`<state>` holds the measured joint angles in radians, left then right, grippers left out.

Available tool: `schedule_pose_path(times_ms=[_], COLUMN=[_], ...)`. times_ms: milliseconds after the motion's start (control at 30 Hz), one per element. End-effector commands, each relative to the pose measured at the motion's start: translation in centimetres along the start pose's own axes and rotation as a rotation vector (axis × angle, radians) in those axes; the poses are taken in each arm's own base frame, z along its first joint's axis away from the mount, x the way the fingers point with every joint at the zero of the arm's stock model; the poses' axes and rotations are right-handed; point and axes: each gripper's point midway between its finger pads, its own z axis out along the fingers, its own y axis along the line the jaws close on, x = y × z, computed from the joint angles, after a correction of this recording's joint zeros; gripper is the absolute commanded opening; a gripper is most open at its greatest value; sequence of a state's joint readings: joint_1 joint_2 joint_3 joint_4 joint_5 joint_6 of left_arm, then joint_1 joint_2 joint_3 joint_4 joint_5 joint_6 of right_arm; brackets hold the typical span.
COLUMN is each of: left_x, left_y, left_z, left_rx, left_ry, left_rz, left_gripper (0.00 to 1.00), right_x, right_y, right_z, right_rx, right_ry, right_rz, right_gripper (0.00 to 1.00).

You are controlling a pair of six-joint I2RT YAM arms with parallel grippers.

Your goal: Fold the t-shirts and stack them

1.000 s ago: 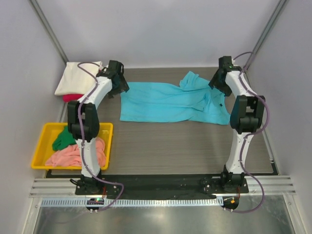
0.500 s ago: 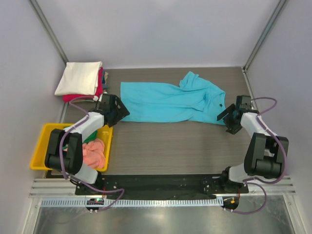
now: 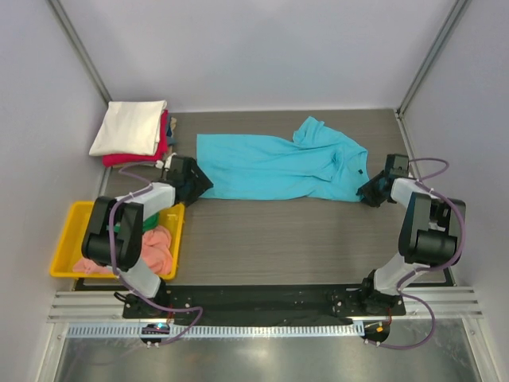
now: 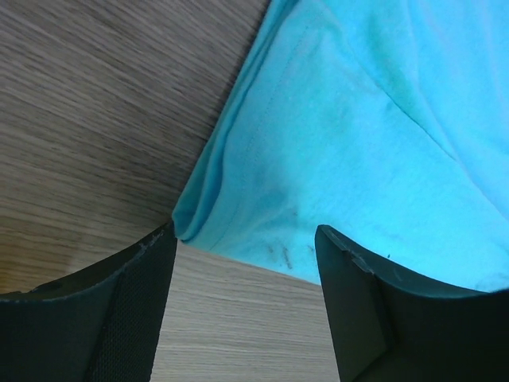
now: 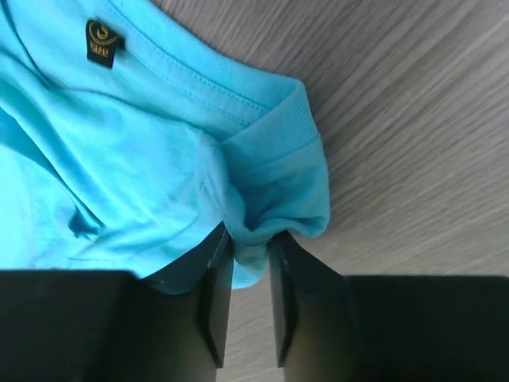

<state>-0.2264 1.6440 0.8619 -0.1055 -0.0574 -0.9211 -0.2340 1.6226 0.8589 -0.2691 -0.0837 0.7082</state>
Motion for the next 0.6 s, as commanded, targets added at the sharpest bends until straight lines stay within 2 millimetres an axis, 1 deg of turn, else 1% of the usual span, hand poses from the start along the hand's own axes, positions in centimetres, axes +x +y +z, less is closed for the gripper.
schedule_pose_path(times_ms=[0, 33, 67, 100, 133, 167, 200, 233, 267, 300, 333, 367, 400, 433, 467, 500, 533, 567], left_x=[0.6, 0.5, 0.5, 0.4, 0.1, -0.7, -1.3, -2.6, -3.5, -4.6, -6.7, -7.8, -10.2, -10.9, -11.3, -11.4, -10.7, -9.9], left_y=[2.2, 2.2, 2.4, 2.5, 2.4, 1.7, 1.5, 0.1, -0.7, -1.7, -3.2, -3.9, -4.6, -4.8, -4.9, -4.7, -3.7, -2.9], left_z=[1.3, 1.6, 2.1, 2.4, 2.7, 2.8, 3.0, 2.8, 2.5, 2.0, 1.0, 0.2, -2.0, -3.2, -4.3, -5.1, -6.1, -6.3], left_rx=[-0.083, -0.086, -0.099, -0.105, -0.108, -0.099, -0.104, -0.087, -0.075, -0.058, -0.037, -0.025, -0.013, -0.006, 0.001, 0.002, -0.008, -0.019], left_ry=[0.004, 0.003, 0.004, 0.000, -0.008, -0.027, -0.037, -0.052, -0.060, -0.072, -0.092, -0.114, -0.195, -0.229, -0.252, -0.265, -0.267, -0.261], left_rz=[-0.010, -0.009, -0.007, -0.001, 0.008, 0.012, 0.020, 0.017, 0.013, 0.010, -0.011, -0.024, -0.045, -0.050, -0.056, -0.062, -0.075, -0.084], left_gripper=[0.66, 0.62, 0.43, 0.30, 0.19, 0.05, 0.01, 0.00, 0.00, 0.00, 0.00, 0.00, 0.00, 0.00, 0.00, 0.00, 0.00, 0.00], right_x=[-0.3, -0.2, -0.3, -0.4, -0.8, -1.2, -1.6, -3.2, -4.3, -4.6, -7.9, -8.9, -10.6, -12.0, -12.4, -12.6, -11.9, -11.0], right_y=[-0.1, -0.2, -0.2, -0.2, 0.2, 0.5, 0.9, 2.4, 3.6, 4.4, 7.6, 8.6, 9.3, 10.0, 9.8, 9.4, 7.8, 6.6], right_z=[1.4, 1.5, 1.7, 1.7, 1.7, 1.6, 1.5, 1.0, 0.5, 0.2, -1.6, -2.6, -5.0, -6.9, -8.1, -9.1, -9.5, -9.3], right_rx=[0.003, 0.006, 0.008, 0.008, 0.002, -0.005, -0.014, -0.044, -0.067, -0.078, -0.137, -0.153, -0.148, -0.159, -0.153, -0.145, -0.102, -0.078], right_ry=[0.000, 0.001, 0.002, 0.002, -0.007, -0.013, -0.022, -0.052, -0.068, -0.049, -0.105, -0.117, -0.178, -0.240, -0.278, -0.305, -0.317, -0.296], right_rz=[0.010, 0.009, 0.007, 0.007, 0.006, 0.004, 0.006, 0.005, -0.004, -0.010, -0.026, -0.048, -0.048, -0.050, -0.049, -0.056, -0.053, -0.047], right_gripper=[0.28, 0.18, 0.13, 0.06, 0.01, 0.01, 0.01, 0.01, 0.01, 0.01, 0.01, 0.01, 0.01, 0.01, 0.01, 0.01, 0.01, 0.01])
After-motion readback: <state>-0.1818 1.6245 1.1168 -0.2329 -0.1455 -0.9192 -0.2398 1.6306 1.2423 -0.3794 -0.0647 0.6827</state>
